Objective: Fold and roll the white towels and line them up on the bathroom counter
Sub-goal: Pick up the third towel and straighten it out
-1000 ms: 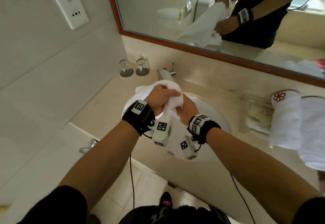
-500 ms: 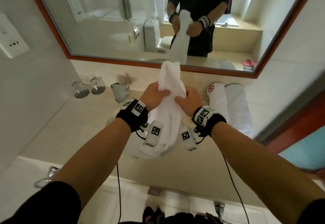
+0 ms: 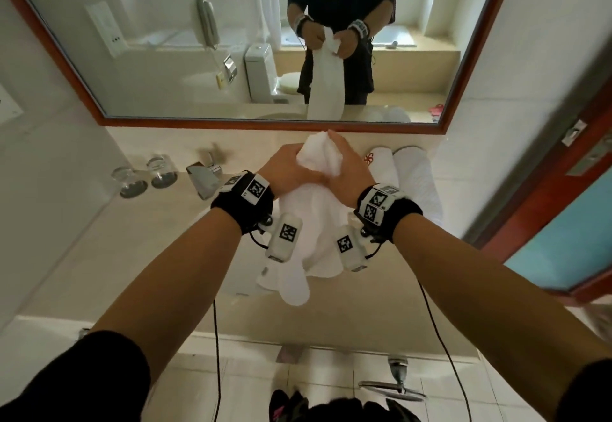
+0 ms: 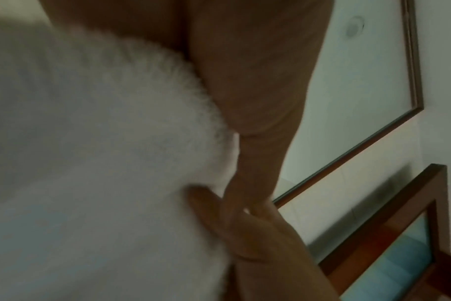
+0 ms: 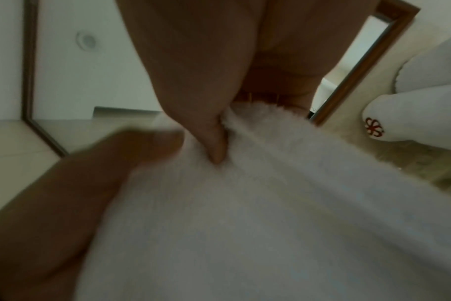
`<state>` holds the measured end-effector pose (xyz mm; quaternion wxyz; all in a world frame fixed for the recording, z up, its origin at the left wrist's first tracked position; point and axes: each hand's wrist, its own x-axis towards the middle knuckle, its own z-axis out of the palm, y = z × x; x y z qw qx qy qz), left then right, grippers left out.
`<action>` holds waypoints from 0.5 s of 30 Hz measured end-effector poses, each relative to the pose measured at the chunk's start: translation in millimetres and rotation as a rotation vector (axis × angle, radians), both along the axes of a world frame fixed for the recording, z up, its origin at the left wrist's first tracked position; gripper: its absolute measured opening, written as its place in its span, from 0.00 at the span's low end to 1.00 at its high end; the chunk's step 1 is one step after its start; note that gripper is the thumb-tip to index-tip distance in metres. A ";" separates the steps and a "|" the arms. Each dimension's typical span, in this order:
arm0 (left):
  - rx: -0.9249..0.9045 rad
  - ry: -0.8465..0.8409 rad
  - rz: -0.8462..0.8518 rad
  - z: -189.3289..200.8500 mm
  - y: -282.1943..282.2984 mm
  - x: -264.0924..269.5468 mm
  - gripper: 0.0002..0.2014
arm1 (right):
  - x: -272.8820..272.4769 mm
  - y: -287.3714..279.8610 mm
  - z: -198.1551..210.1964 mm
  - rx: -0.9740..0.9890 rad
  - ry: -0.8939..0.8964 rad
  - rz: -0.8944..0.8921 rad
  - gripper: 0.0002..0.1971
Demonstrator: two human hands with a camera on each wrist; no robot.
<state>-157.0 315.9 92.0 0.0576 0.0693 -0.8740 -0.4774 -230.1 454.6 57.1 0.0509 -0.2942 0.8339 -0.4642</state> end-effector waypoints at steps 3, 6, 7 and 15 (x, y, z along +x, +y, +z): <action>-0.330 -0.227 -0.040 -7.8 -19.9 8.7 0.25 | -8.2 12.7 0.2 0.058 0.075 -0.049 0.13; -0.471 -0.452 0.127 -43.8 -45.4 16.6 0.18 | -12.4 20.9 -4.6 -0.013 -0.070 -0.151 0.10; -0.459 -0.500 0.172 -55.2 -52.8 19.7 0.16 | -11.3 21.6 -5.8 -0.030 -0.128 -0.168 0.10; -0.425 -0.450 0.478 -76.5 -101.2 26.4 0.19 | -25.0 25.2 -12.7 -0.229 -0.343 -0.454 0.13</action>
